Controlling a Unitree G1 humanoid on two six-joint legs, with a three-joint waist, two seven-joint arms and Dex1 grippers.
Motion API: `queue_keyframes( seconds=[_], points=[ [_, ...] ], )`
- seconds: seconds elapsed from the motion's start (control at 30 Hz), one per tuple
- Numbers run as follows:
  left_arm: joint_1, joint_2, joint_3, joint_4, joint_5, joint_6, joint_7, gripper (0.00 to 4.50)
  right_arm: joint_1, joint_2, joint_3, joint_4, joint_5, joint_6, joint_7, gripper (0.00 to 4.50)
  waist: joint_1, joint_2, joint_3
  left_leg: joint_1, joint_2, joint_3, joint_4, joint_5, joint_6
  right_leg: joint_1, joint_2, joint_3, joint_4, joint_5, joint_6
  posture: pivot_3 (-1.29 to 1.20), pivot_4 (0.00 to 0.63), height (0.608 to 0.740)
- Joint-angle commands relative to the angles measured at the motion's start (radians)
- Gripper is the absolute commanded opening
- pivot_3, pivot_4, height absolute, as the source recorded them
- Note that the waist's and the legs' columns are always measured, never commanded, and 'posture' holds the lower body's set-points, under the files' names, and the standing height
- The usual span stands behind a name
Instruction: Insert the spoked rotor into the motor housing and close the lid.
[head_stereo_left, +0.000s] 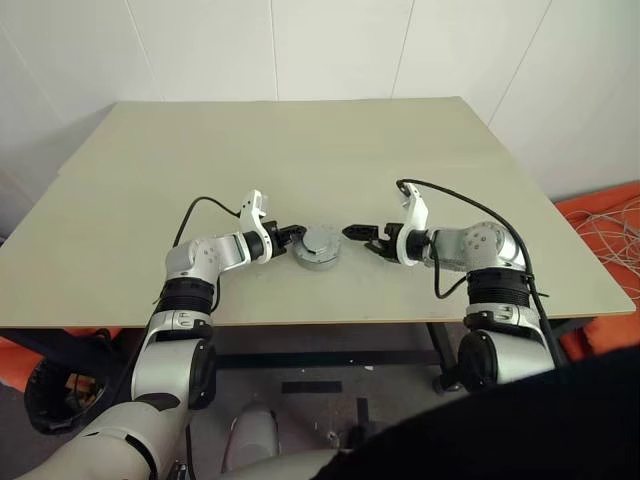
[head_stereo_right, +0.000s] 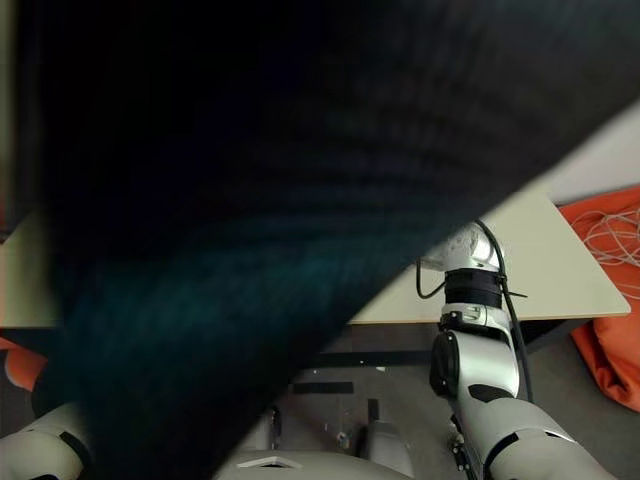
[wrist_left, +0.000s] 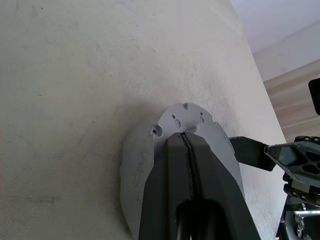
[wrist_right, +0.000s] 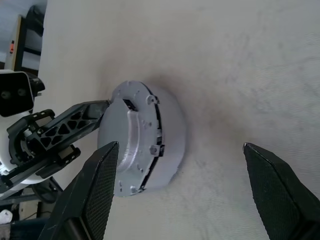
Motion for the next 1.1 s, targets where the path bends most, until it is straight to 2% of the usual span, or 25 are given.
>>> queue_keyframes(
  seconds=[0.03,0.6,1.1],
  points=[
    [0.021,0.005,-0.019,0.023,0.029,0.012,0.011,0.0,-0.002,0.025,-0.035,-0.047,0.043,0.009,-0.011,4.46,0.0,0.0,0.0,0.0,0.0,0.0,0.0,0.0,0.0,0.0,0.0,0.0,0.0,0.0,0.0,0.0,0.0,0.74],
    [0.022,0.007,-0.025,0.022,0.039,0.001,0.005,0.0,0.007,0.083,-0.055,0.033,0.036,-0.076,-0.024,4.46,-0.001,0.0,0.0,0.0,0.0,0.0,0.0,0.001,-0.001,0.0,0.0,0.0,0.001,0.002,0.003,0.0,0.0,0.74],
    [0.017,0.007,-0.022,0.027,0.049,-0.012,0.003,0.0,0.001,0.235,-0.063,0.0,0.087,-0.057,-0.066,4.46,-0.008,0.0,0.0,0.001,0.001,0.0,0.0,0.001,-0.002,0.0,0.0,0.0,0.002,0.0,0.001,0.0,0.0,0.74]
  ],
)
